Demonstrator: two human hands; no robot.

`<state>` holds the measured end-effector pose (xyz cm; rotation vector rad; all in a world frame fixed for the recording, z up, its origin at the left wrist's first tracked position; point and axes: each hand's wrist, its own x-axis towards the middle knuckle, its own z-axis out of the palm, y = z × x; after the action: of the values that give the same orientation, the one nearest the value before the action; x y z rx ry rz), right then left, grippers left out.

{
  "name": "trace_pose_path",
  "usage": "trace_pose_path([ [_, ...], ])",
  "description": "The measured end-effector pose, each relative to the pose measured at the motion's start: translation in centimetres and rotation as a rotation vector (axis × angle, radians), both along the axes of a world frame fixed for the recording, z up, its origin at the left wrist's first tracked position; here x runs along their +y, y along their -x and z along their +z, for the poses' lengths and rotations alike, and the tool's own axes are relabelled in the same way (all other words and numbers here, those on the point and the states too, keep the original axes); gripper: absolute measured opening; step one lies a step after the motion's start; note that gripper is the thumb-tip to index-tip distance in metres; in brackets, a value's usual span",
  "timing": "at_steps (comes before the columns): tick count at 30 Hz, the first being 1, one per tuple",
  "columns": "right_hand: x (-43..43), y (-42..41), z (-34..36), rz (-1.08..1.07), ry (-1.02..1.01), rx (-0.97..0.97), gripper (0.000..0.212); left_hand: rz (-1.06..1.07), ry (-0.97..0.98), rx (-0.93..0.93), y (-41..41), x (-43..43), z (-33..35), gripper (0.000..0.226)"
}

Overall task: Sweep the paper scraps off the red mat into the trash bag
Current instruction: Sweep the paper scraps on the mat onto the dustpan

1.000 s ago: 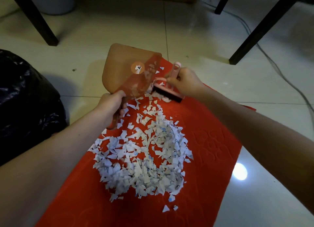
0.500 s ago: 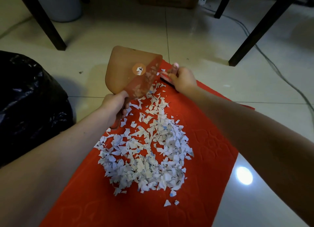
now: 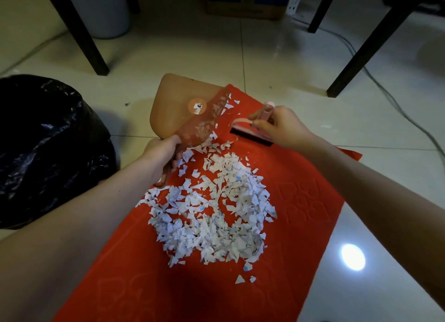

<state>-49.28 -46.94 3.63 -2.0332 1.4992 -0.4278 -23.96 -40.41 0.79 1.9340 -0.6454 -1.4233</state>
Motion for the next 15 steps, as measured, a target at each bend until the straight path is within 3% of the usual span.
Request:
trace_pose_path([
  [4,-1.7,-0.9,-1.9,-0.114,0.015,0.078,0.026,-0.008,0.011,0.003,0.6,-0.3,0.0,0.018],
  [9,0.5,-1.5,-2.5,0.038,-0.075,0.202,0.028,-0.038,0.021,0.031,1.0,-0.4,-0.8,0.017],
  [15,3.6,0.6,0.1,0.118,-0.114,0.087,0.023,-0.036,0.011,0.038,1.1,0.0,-0.9,0.018],
])
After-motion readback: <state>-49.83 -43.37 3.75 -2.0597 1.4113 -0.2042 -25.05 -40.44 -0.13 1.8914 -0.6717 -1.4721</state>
